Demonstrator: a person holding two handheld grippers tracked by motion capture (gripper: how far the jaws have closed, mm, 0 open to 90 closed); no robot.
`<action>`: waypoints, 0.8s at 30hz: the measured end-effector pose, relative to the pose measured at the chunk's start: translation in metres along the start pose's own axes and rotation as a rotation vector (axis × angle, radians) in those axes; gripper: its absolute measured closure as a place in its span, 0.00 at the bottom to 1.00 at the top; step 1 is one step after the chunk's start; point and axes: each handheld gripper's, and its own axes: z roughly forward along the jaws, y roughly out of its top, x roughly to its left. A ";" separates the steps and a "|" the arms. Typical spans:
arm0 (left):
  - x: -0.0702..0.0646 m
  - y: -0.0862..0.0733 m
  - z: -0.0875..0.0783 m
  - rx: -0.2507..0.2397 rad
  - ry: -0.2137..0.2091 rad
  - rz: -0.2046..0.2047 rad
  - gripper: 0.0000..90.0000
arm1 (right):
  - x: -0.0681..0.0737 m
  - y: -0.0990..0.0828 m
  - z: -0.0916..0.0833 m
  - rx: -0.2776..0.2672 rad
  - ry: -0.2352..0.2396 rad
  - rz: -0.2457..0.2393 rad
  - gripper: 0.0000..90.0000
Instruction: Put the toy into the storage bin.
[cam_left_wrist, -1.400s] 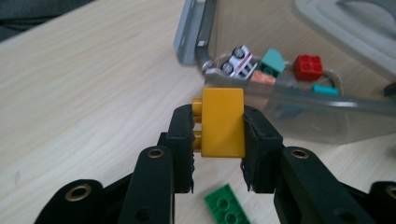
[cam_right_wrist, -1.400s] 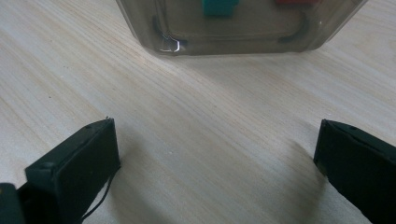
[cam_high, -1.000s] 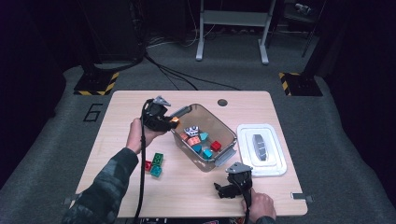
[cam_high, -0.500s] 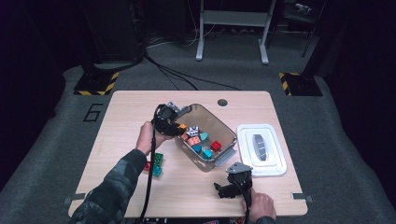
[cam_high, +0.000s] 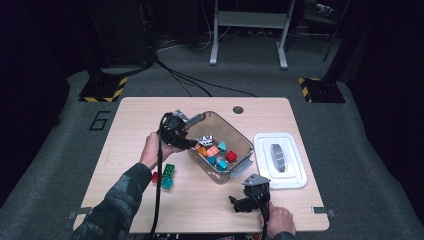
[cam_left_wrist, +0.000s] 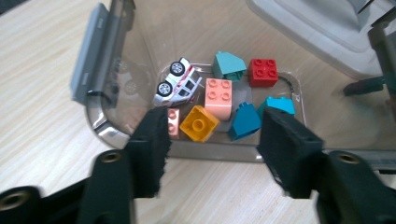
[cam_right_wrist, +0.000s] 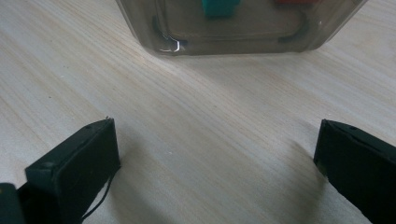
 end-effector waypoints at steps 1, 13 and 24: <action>0.000 -0.002 -0.004 -0.007 0.006 -0.004 0.43 | 0.000 0.000 0.000 0.000 0.000 0.000 0.00; 0.019 -0.041 -0.031 -0.039 0.070 -0.060 0.18 | 0.000 0.000 0.000 0.002 0.001 -0.006 0.00; 0.042 -0.102 -0.020 0.017 0.089 -0.186 0.11 | 0.000 0.000 0.000 0.002 0.002 -0.007 0.00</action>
